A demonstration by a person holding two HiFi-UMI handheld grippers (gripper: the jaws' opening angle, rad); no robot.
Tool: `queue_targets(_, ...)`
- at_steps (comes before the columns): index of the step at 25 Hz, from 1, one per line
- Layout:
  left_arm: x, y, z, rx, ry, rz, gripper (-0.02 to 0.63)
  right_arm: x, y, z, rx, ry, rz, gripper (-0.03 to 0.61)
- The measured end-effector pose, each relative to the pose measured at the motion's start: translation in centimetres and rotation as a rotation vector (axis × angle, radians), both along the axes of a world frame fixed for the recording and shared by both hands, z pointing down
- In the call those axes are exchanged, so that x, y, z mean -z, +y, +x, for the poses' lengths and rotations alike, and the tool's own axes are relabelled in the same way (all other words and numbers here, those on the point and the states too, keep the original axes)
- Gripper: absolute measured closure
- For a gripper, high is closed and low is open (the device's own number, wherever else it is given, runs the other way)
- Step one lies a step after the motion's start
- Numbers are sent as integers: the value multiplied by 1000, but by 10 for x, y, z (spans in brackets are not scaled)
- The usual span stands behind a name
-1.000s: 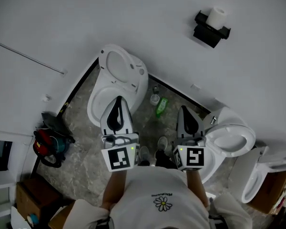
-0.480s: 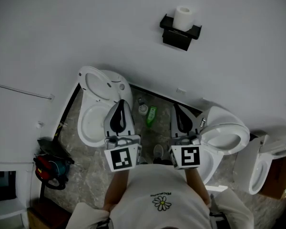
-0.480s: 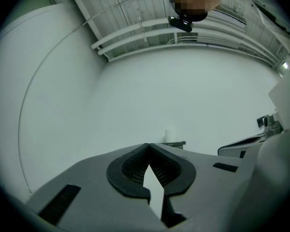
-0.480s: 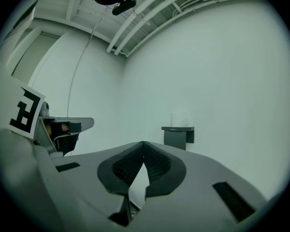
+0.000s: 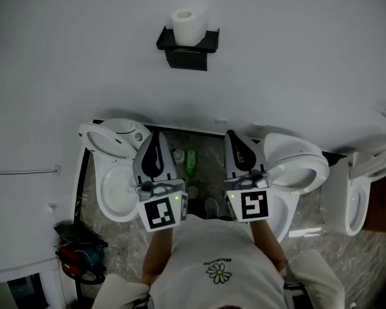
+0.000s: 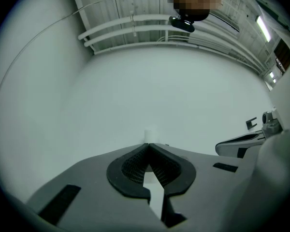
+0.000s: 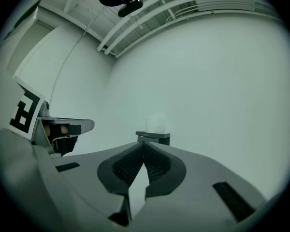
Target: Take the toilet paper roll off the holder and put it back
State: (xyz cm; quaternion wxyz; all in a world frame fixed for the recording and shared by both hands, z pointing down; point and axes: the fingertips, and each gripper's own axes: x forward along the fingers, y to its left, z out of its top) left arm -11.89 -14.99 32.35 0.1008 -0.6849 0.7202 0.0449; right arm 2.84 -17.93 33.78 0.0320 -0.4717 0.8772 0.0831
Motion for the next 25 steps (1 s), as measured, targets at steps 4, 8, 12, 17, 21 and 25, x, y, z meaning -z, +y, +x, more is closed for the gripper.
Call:
queue_targets(4,8,-28,10,-73,-2,15,597,3,-14,13,-75,-8,6,569)
queue_targets(8,11,-48,14,-122,6,12,597,8,-24,19,-135,-12,10,569)
queue_targets(12,7,-63,13,-159,5,-5,597,12,-33,20,-175,-14,14,569)
queue_targets(17,4,-73,9,-184,10,-7,597,9,-42,22,-213,-17,0,569)
queue_targets(21,-7,-82,4,-190,35,-33,595,8,-48,16,-212,-11,-2,569)
queue_targets(25,3,-94,0,-216,54,-23,594,10,-55,16,-240,-14,-14,569)
